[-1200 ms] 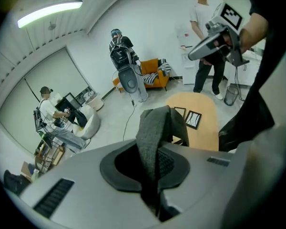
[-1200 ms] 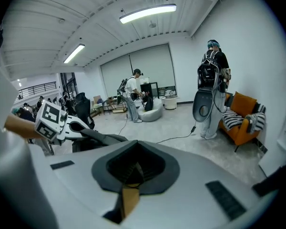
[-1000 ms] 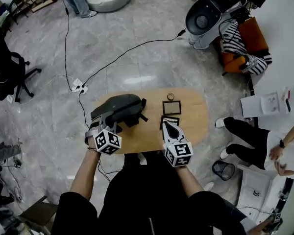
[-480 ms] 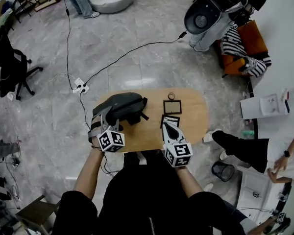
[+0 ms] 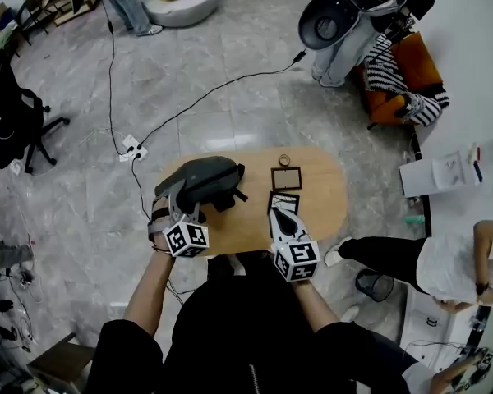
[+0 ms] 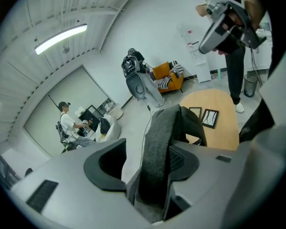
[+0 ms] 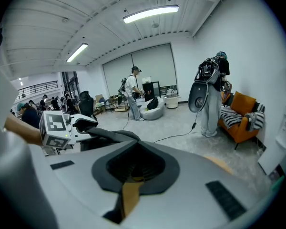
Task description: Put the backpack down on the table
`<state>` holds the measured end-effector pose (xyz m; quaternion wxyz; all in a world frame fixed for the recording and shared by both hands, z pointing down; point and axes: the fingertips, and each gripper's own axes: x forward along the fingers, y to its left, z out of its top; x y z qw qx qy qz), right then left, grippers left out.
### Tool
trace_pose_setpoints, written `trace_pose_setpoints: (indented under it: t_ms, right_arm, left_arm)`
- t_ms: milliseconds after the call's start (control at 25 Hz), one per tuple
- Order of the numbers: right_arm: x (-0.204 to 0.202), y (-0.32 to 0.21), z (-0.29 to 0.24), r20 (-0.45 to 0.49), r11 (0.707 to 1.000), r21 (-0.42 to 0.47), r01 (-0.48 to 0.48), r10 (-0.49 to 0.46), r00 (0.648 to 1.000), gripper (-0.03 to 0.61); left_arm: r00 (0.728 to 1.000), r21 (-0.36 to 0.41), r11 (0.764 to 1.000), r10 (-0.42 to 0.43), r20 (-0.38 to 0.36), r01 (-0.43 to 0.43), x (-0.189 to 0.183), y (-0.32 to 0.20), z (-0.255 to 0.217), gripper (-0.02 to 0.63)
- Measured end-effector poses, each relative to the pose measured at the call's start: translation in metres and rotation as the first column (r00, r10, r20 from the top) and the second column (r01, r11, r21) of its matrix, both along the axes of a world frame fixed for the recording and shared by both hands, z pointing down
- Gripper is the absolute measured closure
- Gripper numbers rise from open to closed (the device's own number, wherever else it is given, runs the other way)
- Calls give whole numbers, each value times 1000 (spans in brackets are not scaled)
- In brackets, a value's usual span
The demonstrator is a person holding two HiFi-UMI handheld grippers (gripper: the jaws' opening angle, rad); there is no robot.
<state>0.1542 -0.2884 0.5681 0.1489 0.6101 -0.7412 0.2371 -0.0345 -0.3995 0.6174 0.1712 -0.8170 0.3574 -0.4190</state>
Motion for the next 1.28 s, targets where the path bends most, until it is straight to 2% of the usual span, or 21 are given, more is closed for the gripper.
trace_pose_setpoints:
  t_ms: [200, 440, 560, 800, 1040, 1200, 1280]
  right_arm:
    - [-3, 7, 3, -1, 1000, -5, -6, 6, 1000, 568]
    - [-11, 10, 6, -1, 1000, -9, 5, -5, 1000, 568]
    - [-13, 9, 6, -2, 1000, -11, 11, -11, 1000, 568]
    - [-10, 8, 7, -2, 1000, -17, 5, -5, 1000, 568]
    - [-13, 12, 13, 4, 1000, -25, 0, 0, 1000, 568]
    - [-16, 13, 15, 7, 999, -32, -3, 3, 1000, 568]
    - [-19, 13, 17, 8, 999, -35, -3, 3, 1000, 568]
  left_arm:
    - [998, 2, 998, 59, 5, -59, 4, 5, 5, 419]
    - [995, -48, 996, 66, -75, -70, 5, 4, 6, 369]
    - [989, -92, 988, 110, -101, -120, 7, 7, 8, 356]
    - [972, -201, 954, 203, -123, -224, 17, 24, 13, 356]
    - [955, -266, 919, 265, -131, -291, 22, 50, 21, 356]
    - [948, -321, 894, 277, -154, -313, 24, 68, 26, 359]
    - [945, -358, 875, 281, -170, -325, 26, 81, 33, 408]
